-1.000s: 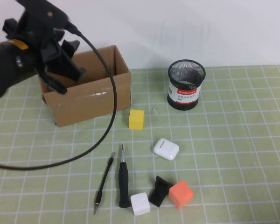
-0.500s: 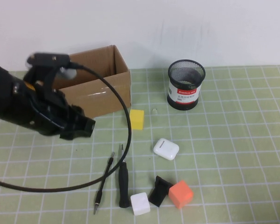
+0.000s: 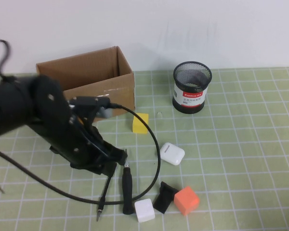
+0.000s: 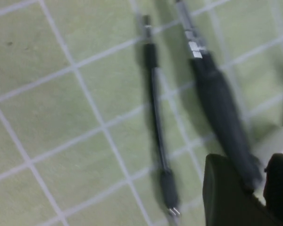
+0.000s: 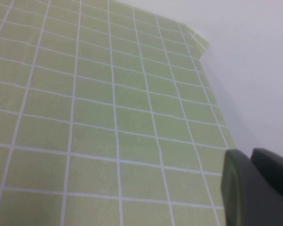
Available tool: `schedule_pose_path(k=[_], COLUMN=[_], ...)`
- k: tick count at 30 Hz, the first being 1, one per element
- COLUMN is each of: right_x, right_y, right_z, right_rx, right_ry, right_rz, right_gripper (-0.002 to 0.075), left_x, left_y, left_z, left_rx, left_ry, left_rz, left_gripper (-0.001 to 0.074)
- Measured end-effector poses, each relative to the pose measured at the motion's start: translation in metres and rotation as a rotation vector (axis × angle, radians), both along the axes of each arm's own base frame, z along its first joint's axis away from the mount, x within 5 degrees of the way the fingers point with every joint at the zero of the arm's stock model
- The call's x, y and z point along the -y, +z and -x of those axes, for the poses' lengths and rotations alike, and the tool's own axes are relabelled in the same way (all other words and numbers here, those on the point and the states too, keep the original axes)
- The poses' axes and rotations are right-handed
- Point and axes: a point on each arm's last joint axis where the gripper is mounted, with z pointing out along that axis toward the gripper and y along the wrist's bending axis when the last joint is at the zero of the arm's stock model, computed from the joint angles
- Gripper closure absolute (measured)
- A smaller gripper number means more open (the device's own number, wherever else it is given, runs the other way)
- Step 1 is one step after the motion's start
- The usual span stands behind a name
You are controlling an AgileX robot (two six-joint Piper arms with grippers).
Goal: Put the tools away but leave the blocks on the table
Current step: Pick up the long Screwdriver from the table
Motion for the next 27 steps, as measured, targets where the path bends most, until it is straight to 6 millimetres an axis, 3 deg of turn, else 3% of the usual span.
schedule_pose_path(k=[14,27], right_x=[0.000,0.000], right_y=[0.000,0.000], right_z=[0.000,0.000], right_rx=[0.000,0.000], right_ry=[0.000,0.000], right_rz=[0.000,0.000], right_gripper=[0.0736,0.0736], left_x=[0.012,0.021], left_y=[-0.042,-0.058], left_z=[-0.026,-0.043], left_rx=[0.089,0.103], left_ry=[0.097,0.108], left_rz=[-0.066,-0.064], left_gripper=[0.0564,0.0564])
